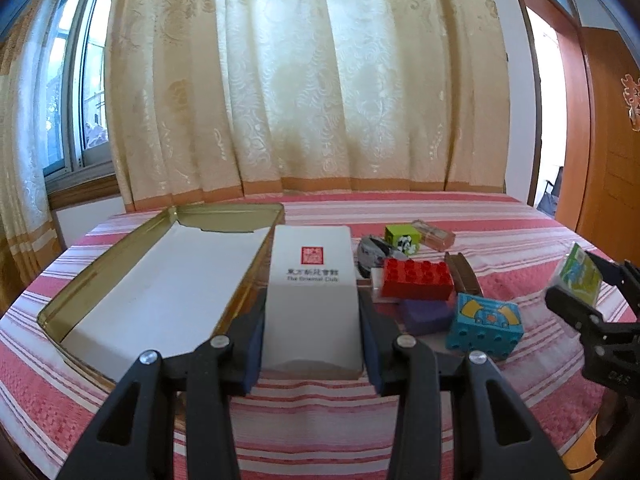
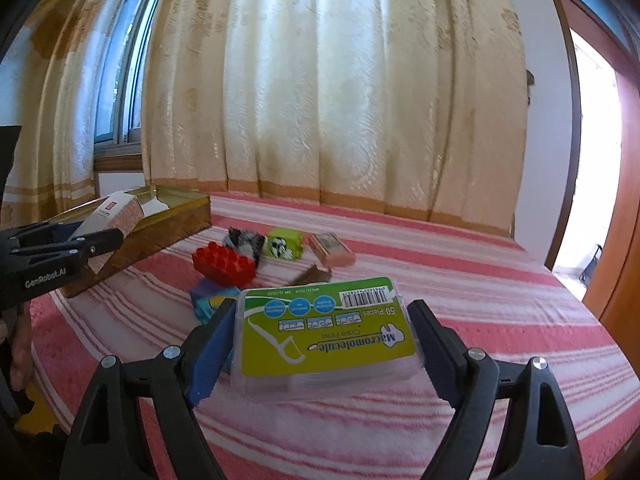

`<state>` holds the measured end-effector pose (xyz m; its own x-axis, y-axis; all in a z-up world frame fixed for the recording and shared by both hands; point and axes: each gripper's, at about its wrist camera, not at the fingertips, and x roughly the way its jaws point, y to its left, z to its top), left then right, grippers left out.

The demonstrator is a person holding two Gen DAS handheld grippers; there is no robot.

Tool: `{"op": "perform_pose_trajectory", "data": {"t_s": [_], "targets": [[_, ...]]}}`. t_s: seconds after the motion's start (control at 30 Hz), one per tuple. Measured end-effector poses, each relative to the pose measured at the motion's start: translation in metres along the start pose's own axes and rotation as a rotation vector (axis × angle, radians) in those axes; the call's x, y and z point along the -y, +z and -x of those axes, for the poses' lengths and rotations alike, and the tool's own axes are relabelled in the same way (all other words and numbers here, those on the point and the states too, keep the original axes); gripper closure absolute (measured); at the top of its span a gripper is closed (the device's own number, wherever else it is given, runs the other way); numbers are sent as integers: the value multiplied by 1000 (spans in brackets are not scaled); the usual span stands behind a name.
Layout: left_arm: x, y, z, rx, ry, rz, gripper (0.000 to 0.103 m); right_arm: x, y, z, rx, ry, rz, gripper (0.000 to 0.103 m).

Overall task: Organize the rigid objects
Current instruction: 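Lift the white box with the left tool while the right tool carries the clear box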

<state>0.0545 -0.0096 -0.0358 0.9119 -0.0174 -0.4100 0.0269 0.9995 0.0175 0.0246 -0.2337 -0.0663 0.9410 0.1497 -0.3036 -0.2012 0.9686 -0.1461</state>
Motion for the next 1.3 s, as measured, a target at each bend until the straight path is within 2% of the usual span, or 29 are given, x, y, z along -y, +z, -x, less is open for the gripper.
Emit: {"op": "perform_pose_trajectory", "data": {"t_s": [0.2, 0.3, 0.63, 1.3], "targets": [[-5, -1, 6, 36, 9, -8, 63, -4, 9, -2, 12, 11, -14, 17], [-10, -1, 6, 40, 20, -4, 63, -7, 14, -4, 35, 46, -40, 17], [-24, -3, 12, 74, 35, 14, 63, -38, 23, -13, 57, 103, -34, 17], [-53, -5, 20, 103, 64, 60, 63, -89, 30, -22, 32, 199, 14, 17]]}}
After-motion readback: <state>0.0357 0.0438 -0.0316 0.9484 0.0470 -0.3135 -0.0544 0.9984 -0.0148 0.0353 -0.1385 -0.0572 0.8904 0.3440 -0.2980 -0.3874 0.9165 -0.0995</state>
